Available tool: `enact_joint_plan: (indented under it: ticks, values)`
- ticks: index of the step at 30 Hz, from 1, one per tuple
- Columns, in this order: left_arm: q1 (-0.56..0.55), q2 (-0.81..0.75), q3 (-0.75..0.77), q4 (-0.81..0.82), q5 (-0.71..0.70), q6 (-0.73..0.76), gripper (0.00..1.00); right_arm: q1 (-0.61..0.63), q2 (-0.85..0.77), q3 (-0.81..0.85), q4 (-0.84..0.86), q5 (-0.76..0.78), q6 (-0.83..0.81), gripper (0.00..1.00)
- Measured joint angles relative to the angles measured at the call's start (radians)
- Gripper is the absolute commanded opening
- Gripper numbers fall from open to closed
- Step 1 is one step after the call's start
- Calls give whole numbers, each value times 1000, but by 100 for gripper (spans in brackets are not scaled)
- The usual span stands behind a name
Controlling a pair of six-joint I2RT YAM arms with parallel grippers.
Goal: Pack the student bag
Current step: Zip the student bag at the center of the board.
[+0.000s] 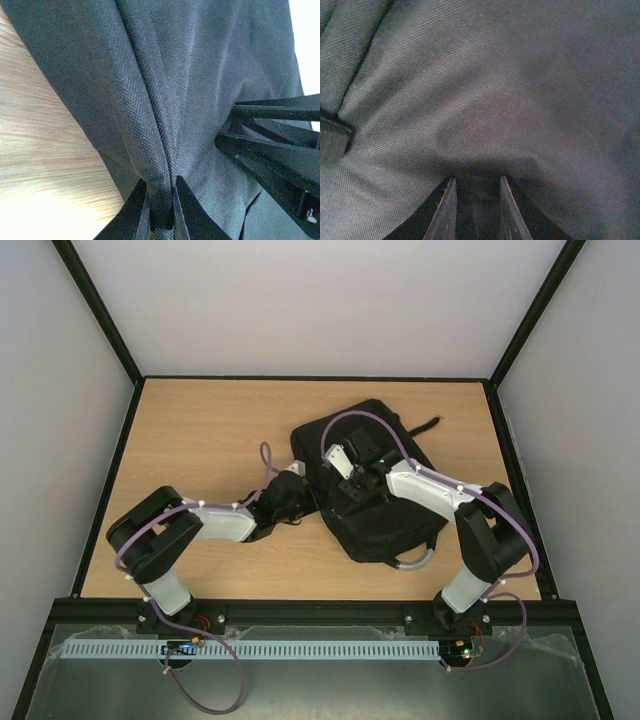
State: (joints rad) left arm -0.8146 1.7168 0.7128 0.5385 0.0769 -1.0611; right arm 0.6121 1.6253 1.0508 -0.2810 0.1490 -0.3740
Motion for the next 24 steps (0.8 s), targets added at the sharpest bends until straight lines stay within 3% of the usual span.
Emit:
enact_joint_plan:
  ticks: [4,7,9,19,24]
  values:
    - [2,-121,-92,-39,-77,-13,4,27,42,53,22,-96,21,26]
    - [0,-208,-150,-78,-101,-25,50,52,45,66,22,-145,40,27]
    - [-3,-235,-162,-110,-93,-22,62,55,35,66,8,-159,53,28]
    - [-23,-422,-270,-140,-57,-93,71,62,-266,-3,-102,-291,64,46]
    - [-29,-427,-270,-125,-47,-106,69,142,-292,-80,-141,-332,56,51]
